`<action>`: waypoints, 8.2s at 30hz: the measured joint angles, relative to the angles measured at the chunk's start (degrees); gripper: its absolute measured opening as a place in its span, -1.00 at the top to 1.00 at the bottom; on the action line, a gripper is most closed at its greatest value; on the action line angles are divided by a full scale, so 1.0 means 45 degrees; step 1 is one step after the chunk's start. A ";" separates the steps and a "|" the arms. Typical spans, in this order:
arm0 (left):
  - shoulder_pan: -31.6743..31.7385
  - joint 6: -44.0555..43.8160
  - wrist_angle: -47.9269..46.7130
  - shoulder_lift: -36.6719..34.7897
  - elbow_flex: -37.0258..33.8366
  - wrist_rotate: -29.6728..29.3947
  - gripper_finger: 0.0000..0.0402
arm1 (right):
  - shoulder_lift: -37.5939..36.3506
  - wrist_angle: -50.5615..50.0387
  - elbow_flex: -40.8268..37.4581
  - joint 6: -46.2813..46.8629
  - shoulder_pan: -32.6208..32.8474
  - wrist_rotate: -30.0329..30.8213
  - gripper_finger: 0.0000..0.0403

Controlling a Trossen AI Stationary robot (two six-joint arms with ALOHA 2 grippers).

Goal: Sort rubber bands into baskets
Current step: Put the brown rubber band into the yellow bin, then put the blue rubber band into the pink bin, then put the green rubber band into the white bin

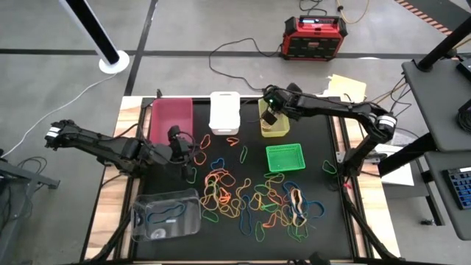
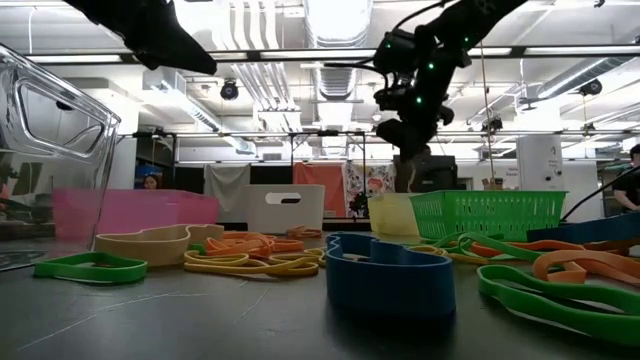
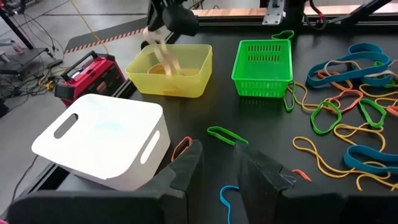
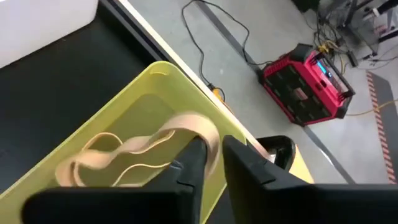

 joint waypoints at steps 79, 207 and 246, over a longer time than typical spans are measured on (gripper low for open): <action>0.4245 0.1015 -0.0261 0.9797 0.2375 0.6660 0.31 | -0.5187 0.3099 -0.3236 0.3798 0.8956 -0.0090 0.03; 0.1409 0.1345 -0.3123 -0.0036 0.1429 0.3294 0.92 | 0.5455 -0.1373 0.3777 0.8260 0.5921 -0.3427 -0.32; 0.2702 0.6292 -0.1456 -0.0005 0.1141 -0.1140 0.93 | 0.5296 0.1696 0.1519 0.3437 0.4794 -0.5431 0.80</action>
